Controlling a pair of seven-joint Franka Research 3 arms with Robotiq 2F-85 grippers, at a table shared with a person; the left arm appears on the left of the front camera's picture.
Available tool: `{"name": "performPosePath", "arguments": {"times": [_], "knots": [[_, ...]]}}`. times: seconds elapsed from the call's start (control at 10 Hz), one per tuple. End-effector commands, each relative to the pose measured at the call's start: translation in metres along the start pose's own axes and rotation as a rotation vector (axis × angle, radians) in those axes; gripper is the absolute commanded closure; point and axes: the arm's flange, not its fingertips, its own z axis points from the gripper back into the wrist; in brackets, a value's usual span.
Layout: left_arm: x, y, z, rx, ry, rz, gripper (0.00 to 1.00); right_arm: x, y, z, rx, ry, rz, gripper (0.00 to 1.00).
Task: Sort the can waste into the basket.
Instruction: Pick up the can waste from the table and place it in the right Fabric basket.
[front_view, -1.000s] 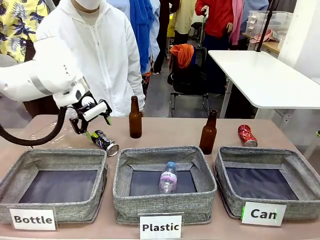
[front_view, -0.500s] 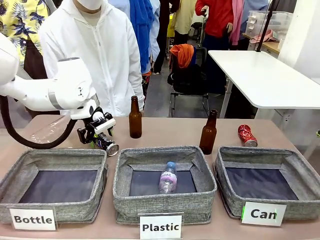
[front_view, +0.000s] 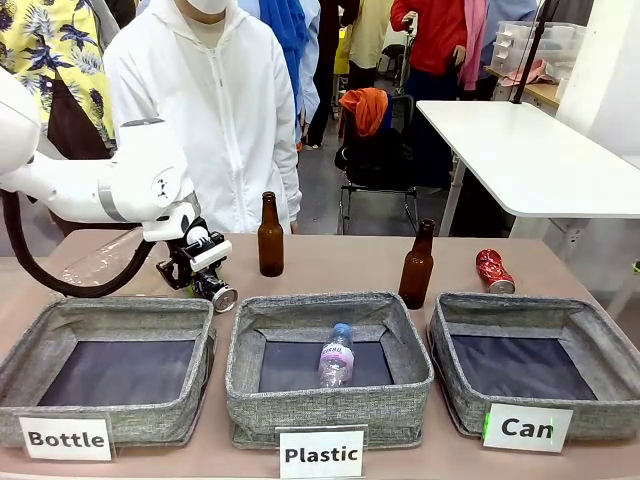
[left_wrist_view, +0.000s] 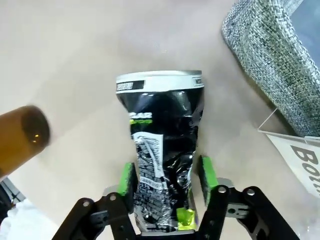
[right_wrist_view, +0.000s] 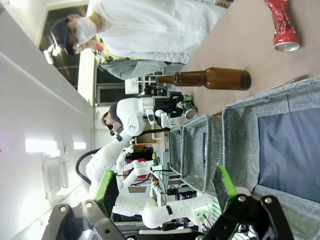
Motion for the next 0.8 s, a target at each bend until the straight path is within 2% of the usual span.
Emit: {"name": "performPosePath", "arguments": {"times": [0.0,0.2,0.4,0.5,0.7], "knots": [[-0.002,0.003,0.002,-0.014,0.006,0.016,1.00,0.002,0.002,0.000,0.011,-0.003,0.015,0.00],[-0.003,0.003,0.003,0.000,0.012,0.018,0.96,0.002,0.002,0.000,0.011,-0.003,0.015,0.00],[-0.005,0.001,0.012,0.039,0.012,0.030,1.00,0.002,0.002,0.000,0.011,-0.003,0.015,0.00],[-0.007,-0.003,0.025,0.063,0.014,0.048,1.00,0.002,0.002,0.000,0.011,-0.003,0.015,0.00],[-0.005,-0.035,0.083,0.105,-0.072,0.102,1.00,0.002,0.002,0.000,0.011,-0.003,0.015,0.00]]}}
